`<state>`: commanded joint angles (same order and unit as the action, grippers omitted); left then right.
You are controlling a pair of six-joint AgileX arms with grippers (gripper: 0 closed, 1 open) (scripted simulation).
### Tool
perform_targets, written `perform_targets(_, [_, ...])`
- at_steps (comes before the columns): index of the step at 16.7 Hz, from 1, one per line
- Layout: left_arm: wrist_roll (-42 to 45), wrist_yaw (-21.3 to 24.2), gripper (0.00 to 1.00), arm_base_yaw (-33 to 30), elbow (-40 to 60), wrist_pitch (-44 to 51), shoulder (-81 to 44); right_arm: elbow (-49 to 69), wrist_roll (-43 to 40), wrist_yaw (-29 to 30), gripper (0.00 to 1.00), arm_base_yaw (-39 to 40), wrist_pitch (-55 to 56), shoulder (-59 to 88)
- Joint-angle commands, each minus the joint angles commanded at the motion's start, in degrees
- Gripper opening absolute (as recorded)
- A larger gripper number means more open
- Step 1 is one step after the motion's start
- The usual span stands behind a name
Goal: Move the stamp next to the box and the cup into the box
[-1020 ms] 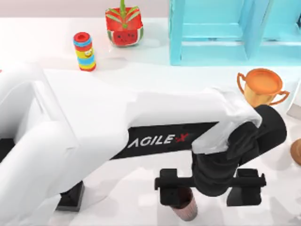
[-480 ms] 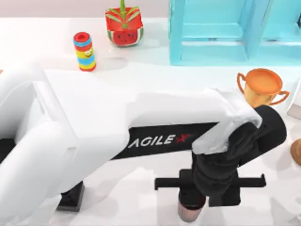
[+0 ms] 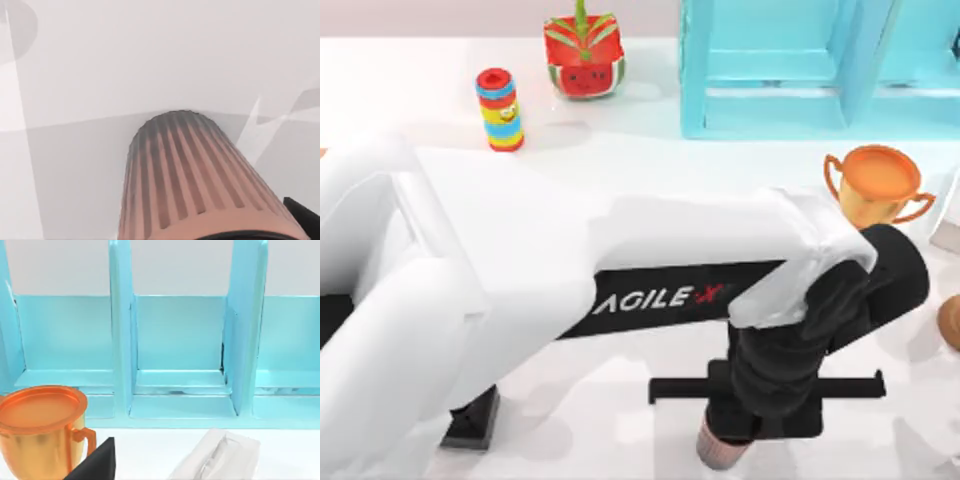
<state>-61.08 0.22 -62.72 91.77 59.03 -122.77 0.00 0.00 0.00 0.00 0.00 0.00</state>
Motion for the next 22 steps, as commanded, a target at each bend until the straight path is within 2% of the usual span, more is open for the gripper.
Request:
perform_targets(5, [1.20,-0.01,0.00,0.86,-0.89,1.54,2.31,0.00,0.00,0.00,1.00,0.00,0.00,0.00])
perform_targets(13, [7.78,-0.14,0.00,8.04,-7.40,13.45,21.19,0.00,0.00,0.00,1.00,0.00,0.00,0.00])
perform_targets(19, [8.37,-0.16,0.00,8.37,-7.66,14.37,22.11,0.00,0.00,0.00,1.00,0.00,0.00,0.00])
perform_targets(22, [12.02,0.56,0.00,12.09,-7.66,14.59,22.58,0.00,0.00,0.00,1.00,0.00,0.00,0.00])
